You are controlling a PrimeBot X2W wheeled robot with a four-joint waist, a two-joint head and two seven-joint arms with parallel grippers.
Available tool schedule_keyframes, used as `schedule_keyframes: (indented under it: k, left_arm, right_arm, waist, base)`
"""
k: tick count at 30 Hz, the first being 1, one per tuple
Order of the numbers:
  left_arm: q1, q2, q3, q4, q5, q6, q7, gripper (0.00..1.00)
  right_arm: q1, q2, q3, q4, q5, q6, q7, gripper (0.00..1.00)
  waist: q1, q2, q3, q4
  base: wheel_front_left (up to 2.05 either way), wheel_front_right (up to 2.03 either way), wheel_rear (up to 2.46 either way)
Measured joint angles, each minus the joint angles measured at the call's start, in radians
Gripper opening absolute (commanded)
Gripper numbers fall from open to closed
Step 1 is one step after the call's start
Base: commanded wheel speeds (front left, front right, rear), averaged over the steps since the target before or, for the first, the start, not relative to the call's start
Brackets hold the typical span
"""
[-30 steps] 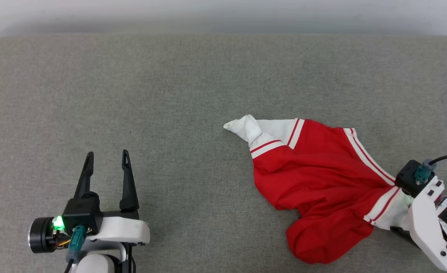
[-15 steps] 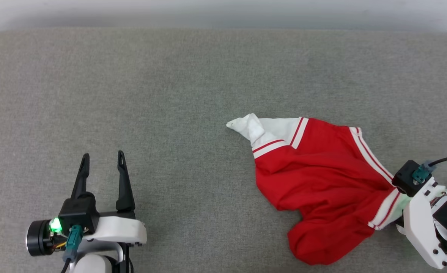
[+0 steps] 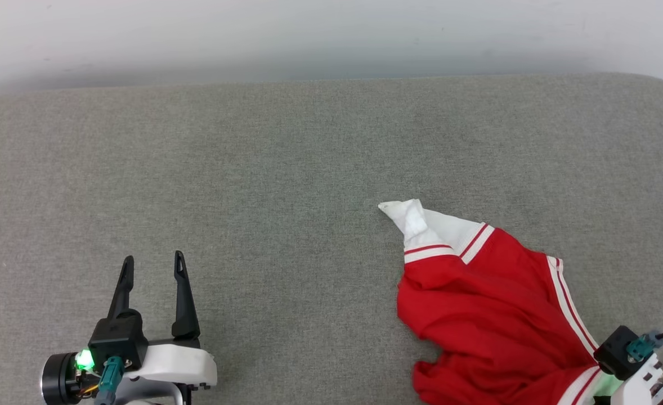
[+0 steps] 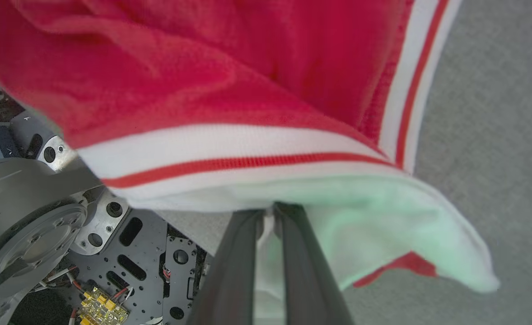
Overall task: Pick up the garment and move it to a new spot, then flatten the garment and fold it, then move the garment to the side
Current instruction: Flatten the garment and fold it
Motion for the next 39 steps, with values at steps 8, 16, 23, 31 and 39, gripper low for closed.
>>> schedule_keyframes:
  k: [8,16,23,31,39]
  left_arm:
    - [0.033,0.0,0.024,0.005,0.001,-0.004,0.0,1.0]
    - [0.048,0.0,0.016,-0.006,0.007,0.001,0.0,1.0]
    - [0.013,-0.001,-0.001,-0.006,0.009,-0.008,0.0,1.0]
    - [-0.04,-0.001,-0.025,-0.01,0.007,-0.008,0.0,1.0]
    - [-0.073,-0.002,-0.029,-0.01,-0.005,0.0,0.0,1.0]
  right_arm:
    - [0.067,-0.004,-0.151,-0.094,0.001,0.0,-0.013,1.0]
    - [0.067,-0.08,-0.426,-0.295,0.0,0.0,0.075,1.0]
    - [-0.108,-0.087,-0.449,-0.287,-0.053,0.0,0.234,1.0]
    - [-0.322,-0.031,-0.24,-0.117,-0.088,0.0,0.404,1.0]
    - [-0.37,0.062,-0.036,0.069,-0.102,0.0,0.375,1.0]
  waist:
    - [0.0,0.0,-0.033,-0.013]
    - [-0.0001,0.0,-0.052,-0.019]
    - [0.0,0.0,-0.015,0.004]
    - [0.0,0.0,0.052,0.053]
    - [0.0,0.0,0.127,0.1]
  base:
    - [0.0,0.0,0.0]
    - [0.0,0.0,0.0]
    - [0.0,0.0,0.0]
    - [0.0,0.0,0.0]
    - [0.0,0.0,0.0]
